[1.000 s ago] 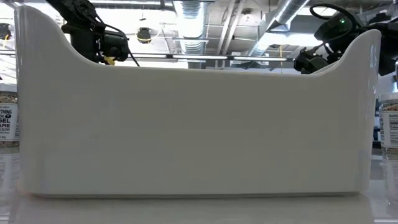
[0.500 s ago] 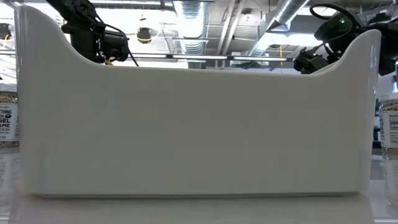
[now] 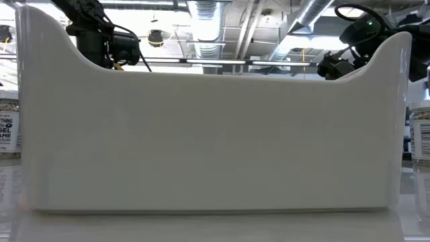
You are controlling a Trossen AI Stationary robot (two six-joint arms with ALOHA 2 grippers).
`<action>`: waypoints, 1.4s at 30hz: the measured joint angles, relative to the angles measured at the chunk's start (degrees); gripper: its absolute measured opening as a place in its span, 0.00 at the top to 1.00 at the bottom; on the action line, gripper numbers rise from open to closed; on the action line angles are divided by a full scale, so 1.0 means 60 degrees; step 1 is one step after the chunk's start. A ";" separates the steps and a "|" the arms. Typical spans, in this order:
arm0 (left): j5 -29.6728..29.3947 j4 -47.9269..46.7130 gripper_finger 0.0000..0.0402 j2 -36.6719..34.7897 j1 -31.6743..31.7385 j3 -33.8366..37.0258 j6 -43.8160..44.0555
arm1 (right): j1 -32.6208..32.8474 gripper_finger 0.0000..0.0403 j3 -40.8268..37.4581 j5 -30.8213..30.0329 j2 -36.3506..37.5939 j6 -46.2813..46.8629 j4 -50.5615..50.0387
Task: Sort spices by type
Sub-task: Put the red seasoning can into the black bin
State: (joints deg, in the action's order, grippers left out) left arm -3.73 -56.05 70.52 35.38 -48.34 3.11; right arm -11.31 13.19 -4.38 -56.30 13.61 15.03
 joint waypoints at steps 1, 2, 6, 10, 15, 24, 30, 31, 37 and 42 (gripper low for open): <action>0.0000 0.0002 0.39 0.0000 -0.0076 0.0000 0.0179 | 0.0002 0.04 0.0002 0.0000 0.0000 0.0000 0.0000; -0.0008 0.0001 0.36 0.0000 -0.0135 0.0000 0.0367 | 0.0003 0.04 0.0001 0.0000 -0.0002 0.0000 0.0000; -0.0148 -0.0008 0.30 0.0000 -0.0227 0.0000 0.0434 | 0.0001 0.04 0.0003 0.0000 -0.0002 0.0000 0.0000; -0.0175 -0.0305 0.29 0.0000 -0.0227 -0.0003 -0.0027 | 0.0004 0.04 0.0002 0.0000 -0.0002 0.0010 0.0000; -0.0178 -0.1059 0.30 -0.0001 -0.0227 -0.0184 0.0207 | 0.0003 0.04 0.0000 0.0000 -0.0002 0.0229 0.0000; -0.0186 -0.1627 0.30 -0.0138 -0.0293 -0.1345 -0.0543 | 0.0004 0.04 0.0002 0.0000 -0.0002 0.0237 -0.0002; -0.0211 -0.1779 0.31 -0.0140 -0.0719 -0.1767 -0.2816 | 0.0004 0.04 0.0000 0.0000 -0.0002 0.0255 -0.0003; -0.0211 -0.1781 0.31 -0.0138 -0.0781 -0.1767 -0.3419 | 0.0003 0.04 0.0001 0.0000 -0.0002 0.0255 -0.0004; -0.0208 -0.1262 0.31 -0.0131 -0.1014 -0.1767 -0.7496 | 0.0002 0.04 0.0002 0.0000 -0.0002 0.0251 -0.0004; -0.0208 -0.0593 0.31 -0.0131 -0.1072 -0.1767 -0.8460 | 0.0003 0.04 0.0000 0.0000 -0.0002 0.0249 -0.0004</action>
State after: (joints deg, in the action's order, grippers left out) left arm -4.97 -59.61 69.73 28.95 -58.94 -47.65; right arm -11.29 13.19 -4.38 -56.31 15.10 15.00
